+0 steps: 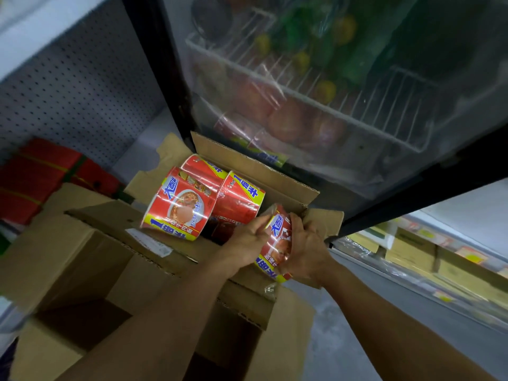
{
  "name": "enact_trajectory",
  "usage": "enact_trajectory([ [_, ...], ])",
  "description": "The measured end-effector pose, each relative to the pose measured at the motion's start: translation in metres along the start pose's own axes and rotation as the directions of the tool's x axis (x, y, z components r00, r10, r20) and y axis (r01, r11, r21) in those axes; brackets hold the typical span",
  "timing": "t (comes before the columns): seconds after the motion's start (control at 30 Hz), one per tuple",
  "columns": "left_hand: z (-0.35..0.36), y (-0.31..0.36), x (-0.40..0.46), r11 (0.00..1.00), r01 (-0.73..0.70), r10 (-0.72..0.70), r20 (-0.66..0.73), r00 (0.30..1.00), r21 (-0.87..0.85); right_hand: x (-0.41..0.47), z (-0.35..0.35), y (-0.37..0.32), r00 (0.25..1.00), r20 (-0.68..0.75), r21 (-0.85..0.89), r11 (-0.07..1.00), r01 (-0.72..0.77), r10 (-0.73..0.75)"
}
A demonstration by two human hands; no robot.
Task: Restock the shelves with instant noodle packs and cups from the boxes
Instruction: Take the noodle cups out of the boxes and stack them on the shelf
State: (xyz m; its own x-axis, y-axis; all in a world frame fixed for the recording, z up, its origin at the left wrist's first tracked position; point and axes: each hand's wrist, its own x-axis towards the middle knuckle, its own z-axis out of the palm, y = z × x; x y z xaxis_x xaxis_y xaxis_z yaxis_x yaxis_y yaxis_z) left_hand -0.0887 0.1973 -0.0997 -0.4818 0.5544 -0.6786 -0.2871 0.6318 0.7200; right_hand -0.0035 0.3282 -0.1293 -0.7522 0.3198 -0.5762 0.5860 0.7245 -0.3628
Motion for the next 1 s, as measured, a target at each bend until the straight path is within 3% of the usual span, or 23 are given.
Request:
enact_trajectory([
  [0.1, 0.000, 0.008, -0.017, 0.991, -0.107, 0.110, -0.045, 0.993, 0.075, -0.019, -0.008, -0.009, 0.998, -0.062, 0.064, 0.998, -0.020, 0.024],
  [0.23, -0.010, 0.016, -0.030, 0.960, -0.198, 0.227, -0.135, 0.964, 0.199, -0.030, -0.016, -0.027, 0.970, -0.244, 0.136, 0.990, 0.028, 0.007],
  [0.4, -0.035, 0.033, -0.033, 0.911, -0.293, 0.367, -0.246, 0.897, 0.291, -0.023, -0.028, -0.060, 0.922, -0.387, 0.209, 0.974, 0.087, 0.001],
  [0.6, -0.054, 0.028, -0.012, 0.891, -0.277, 0.390, -0.294, 0.873, 0.359, 0.010, -0.011, -0.070, 0.906, -0.423, 0.308, 0.941, 0.142, 0.002],
  [0.8, -0.052, 0.013, 0.006, 0.833, -0.248, 0.423, -0.279, 0.862, 0.494, 0.029, 0.002, -0.056, 0.962, -0.270, 0.396, 0.915, 0.073, 0.040],
  [0.87, -0.051, 0.009, 0.010, 0.835, -0.260, 0.429, -0.278, 0.859, 0.485, 0.033, -0.002, -0.050, 0.979, -0.184, 0.552, 0.834, 0.032, 0.084],
  [0.93, -0.049, 0.007, 0.012, 0.831, -0.274, 0.443, -0.278, 0.852, 0.484, 0.039, -0.011, -0.047, 0.988, -0.073, 0.796, 0.604, -0.025, 0.137],
  [1.0, -0.047, 0.006, 0.014, 0.825, -0.278, 0.453, -0.281, 0.846, 0.491, 0.042, -0.025, -0.048, 0.985, 0.008, 0.898, 0.432, -0.082, 0.170],
])
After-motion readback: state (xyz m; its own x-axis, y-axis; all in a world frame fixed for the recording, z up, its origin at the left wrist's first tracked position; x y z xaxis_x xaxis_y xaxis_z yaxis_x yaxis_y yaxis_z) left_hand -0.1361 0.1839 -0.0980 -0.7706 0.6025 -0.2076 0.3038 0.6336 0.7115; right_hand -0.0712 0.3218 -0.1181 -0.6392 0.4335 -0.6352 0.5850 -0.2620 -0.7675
